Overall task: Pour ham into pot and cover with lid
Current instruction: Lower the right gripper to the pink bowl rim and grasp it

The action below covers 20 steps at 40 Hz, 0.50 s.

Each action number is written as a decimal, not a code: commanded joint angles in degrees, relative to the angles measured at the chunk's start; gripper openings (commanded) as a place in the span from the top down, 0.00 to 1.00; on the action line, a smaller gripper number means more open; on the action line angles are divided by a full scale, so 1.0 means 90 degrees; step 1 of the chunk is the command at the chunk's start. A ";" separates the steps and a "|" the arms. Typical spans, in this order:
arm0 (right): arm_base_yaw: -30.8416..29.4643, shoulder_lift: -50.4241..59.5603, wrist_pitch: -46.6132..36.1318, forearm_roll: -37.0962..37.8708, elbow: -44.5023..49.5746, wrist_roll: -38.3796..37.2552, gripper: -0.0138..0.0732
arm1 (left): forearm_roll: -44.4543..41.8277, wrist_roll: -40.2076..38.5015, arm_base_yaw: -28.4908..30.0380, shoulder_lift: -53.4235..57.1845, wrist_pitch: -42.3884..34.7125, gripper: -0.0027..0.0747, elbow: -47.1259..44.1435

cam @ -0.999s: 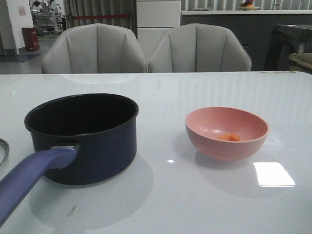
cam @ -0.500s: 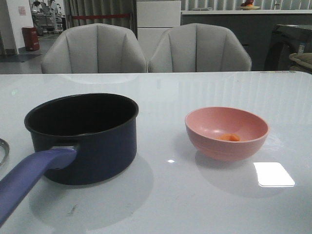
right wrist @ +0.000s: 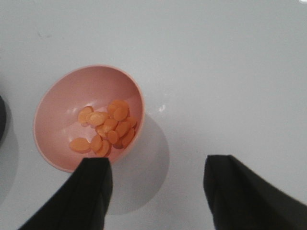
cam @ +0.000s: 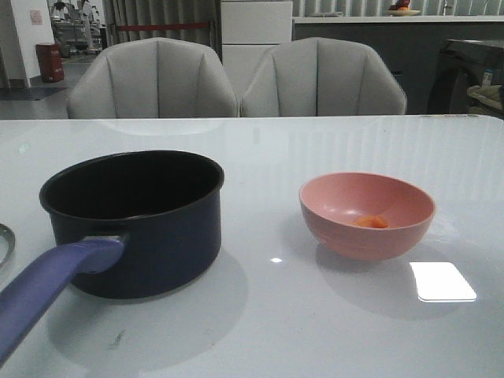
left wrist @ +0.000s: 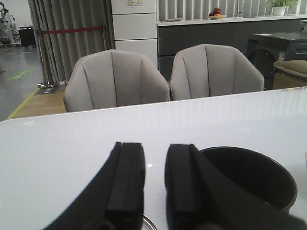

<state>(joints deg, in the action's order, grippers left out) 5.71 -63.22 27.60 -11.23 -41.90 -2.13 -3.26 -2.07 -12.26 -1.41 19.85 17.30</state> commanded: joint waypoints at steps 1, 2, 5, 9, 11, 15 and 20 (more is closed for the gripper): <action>0.0004 -0.0722 0.0014 -0.0056 -0.0679 0.0025 0.25 | 0.0064 -0.0003 -0.0040 -0.0073 -0.0521 0.70 0.0161; 0.0004 -0.0892 0.0088 -0.0056 -0.0812 0.0033 0.25 | 0.0064 -0.0003 -0.0040 -0.0073 -0.0521 0.70 0.0161; 0.0004 -0.1467 0.0229 -0.0056 -0.1136 0.0074 0.25 | 0.0064 -0.0003 -0.0040 -0.0073 -0.0521 0.70 0.0161; 0.0087 -0.2091 0.0273 -0.0056 -0.1498 0.0130 0.25 | 0.0064 -0.0003 -0.0040 -0.0073 -0.0521 0.70 0.0161; 0.0196 -0.2409 0.0273 -0.0056 -0.1701 0.0237 0.25 | 0.0064 -0.0003 -0.0040 -0.0073 -0.0521 0.70 0.0161; 0.0397 -0.2924 0.0311 -0.0056 -0.2035 0.0394 0.25 | 0.0064 -0.0003 -0.0040 -0.0073 -0.0521 0.70 0.0161; 0.0449 -0.3479 0.0371 -0.0056 -0.2396 0.0393 0.25 | 0.0064 -0.0003 -0.0040 -0.0073 -0.0521 0.70 0.0161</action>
<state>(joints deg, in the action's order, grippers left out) 9.61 -93.78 32.29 -11.35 -60.01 0.42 -3.06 -2.07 -12.26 -1.41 19.85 17.30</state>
